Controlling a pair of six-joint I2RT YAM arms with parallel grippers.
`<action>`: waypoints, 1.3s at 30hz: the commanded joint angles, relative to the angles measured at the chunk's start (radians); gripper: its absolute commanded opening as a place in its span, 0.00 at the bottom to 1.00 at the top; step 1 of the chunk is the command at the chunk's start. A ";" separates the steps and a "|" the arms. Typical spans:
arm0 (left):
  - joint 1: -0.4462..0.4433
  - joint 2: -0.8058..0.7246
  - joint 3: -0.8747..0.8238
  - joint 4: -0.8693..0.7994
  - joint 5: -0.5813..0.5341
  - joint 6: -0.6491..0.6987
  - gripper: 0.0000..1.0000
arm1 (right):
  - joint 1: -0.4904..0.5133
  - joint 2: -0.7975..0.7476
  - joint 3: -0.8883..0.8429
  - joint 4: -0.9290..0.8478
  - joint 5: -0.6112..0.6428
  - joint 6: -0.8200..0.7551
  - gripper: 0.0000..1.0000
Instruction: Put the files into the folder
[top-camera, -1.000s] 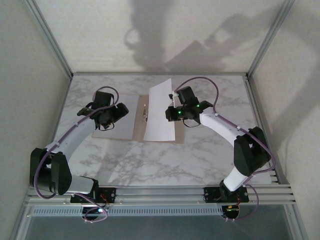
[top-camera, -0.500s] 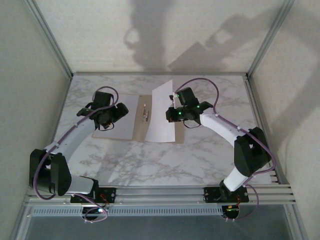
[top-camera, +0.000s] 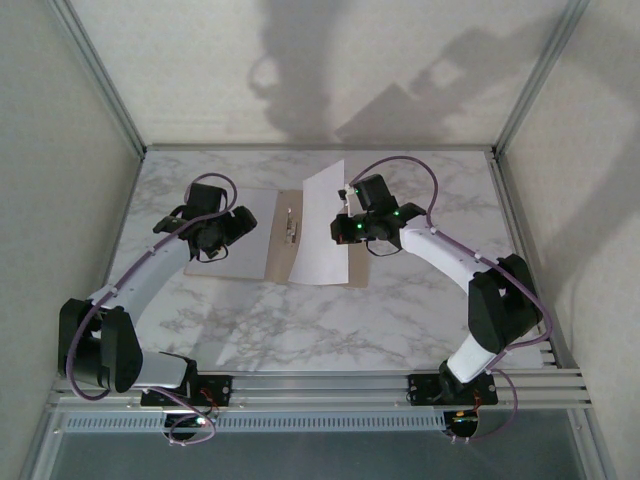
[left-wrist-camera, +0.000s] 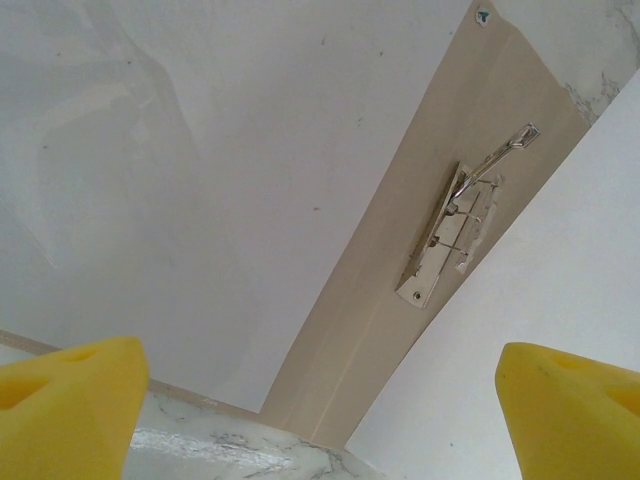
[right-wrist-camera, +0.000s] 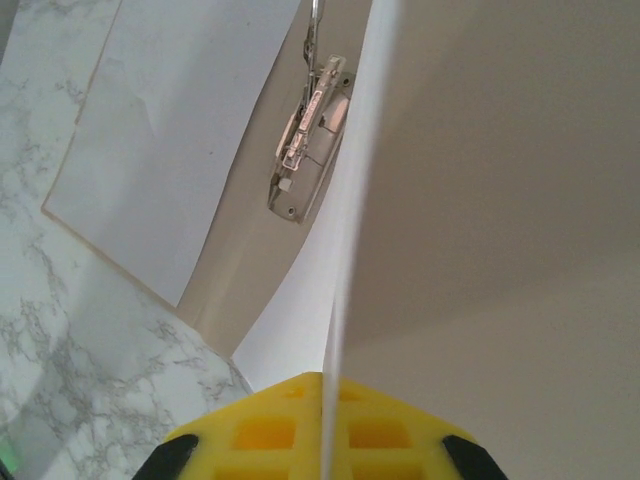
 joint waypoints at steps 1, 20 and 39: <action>0.010 -0.018 -0.004 -0.024 -0.019 -0.007 0.90 | 0.009 0.005 0.020 0.030 -0.015 0.013 0.02; 0.010 -0.016 0.002 -0.032 -0.024 -0.005 0.90 | 0.008 0.057 0.038 0.063 -0.026 0.026 0.02; 0.010 -0.015 -0.016 -0.032 -0.026 -0.002 0.90 | -0.010 0.135 0.077 -0.008 -0.018 -0.055 0.03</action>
